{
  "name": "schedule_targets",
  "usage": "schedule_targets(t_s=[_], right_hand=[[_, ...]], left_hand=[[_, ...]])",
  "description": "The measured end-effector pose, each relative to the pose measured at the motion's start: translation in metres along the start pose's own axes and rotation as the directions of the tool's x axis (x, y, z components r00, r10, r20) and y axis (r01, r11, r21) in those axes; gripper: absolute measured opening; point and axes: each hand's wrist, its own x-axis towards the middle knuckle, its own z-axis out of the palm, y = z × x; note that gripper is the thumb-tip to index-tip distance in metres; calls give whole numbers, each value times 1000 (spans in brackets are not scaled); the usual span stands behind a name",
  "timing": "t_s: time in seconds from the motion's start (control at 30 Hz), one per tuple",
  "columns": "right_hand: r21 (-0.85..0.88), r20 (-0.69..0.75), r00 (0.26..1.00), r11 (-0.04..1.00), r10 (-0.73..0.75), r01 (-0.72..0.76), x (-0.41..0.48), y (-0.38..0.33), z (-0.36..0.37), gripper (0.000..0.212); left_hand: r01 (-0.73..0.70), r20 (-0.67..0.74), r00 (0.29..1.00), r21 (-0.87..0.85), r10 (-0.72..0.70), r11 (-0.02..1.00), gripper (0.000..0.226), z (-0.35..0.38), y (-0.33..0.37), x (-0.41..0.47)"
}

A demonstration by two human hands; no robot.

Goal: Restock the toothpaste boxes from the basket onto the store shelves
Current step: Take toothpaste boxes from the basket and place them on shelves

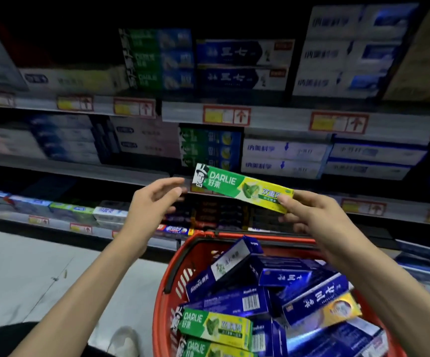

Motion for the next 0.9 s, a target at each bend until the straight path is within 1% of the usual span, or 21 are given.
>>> schedule_targets(t_s=[0.07, 0.2, 0.27, 0.37, 0.43, 0.5, 0.53, 0.6, 0.63, 0.77, 0.9], right_hand=[[47, -30, 999, 999, -23, 25, 1, -8, 3, 22], [84, -6, 996, 992, -94, 94, -1, -14, 14, 31], [139, -1, 996, 986, -89, 89, -3, -17, 25, 37], [279, -9, 998, 958, -66, 66, -4, -32, 44, 47], [342, -27, 996, 936, -85, 89, 0, -44, 54, 58], [382, -57, 988, 912, -141, 152, 3, -62, 64, 70], [403, -70, 985, 899, -155, 170, 4, -71, 68, 66], [451, -85, 983, 874, -161, 182, 2, -95, 78, 49], [460, -92, 982, 867, -167, 191, 1, -107, 82, 44], [412, -125, 958, 865, -258, 287, -2, -150, 97, 40], [355, -140, 928, 858, -345, 372, 1, -185, 109, 35]], left_hand=[[35, 1, 999, -122, -35, 992, 24, 4, 7, -2], [22, 24, 1000, -233, -17, 972, 29, 9, 21, -7], [16, 20, 1000, -292, -11, 956, 33, 5, 28, -7], [-40, -60, 998, -393, 17, 919, 44, -3, 46, -6], [-94, -136, 990, -405, 41, 909, 41, -9, 60, -4], [-143, -191, 979, -438, 64, 887, 38, -18, 75, -2], [-169, -212, 974, -452, 78, 876, 39, -23, 82, 0], [-212, -233, 966, -454, 115, 865, 42, -36, 97, 1], [-232, -239, 962, -444, 135, 865, 41, -43, 105, 1], [-321, -284, 933, -387, 219, 864, 39, -71, 130, 9], [-400, -358, 885, -254, 298, 881, 39, -95, 151, 25]])
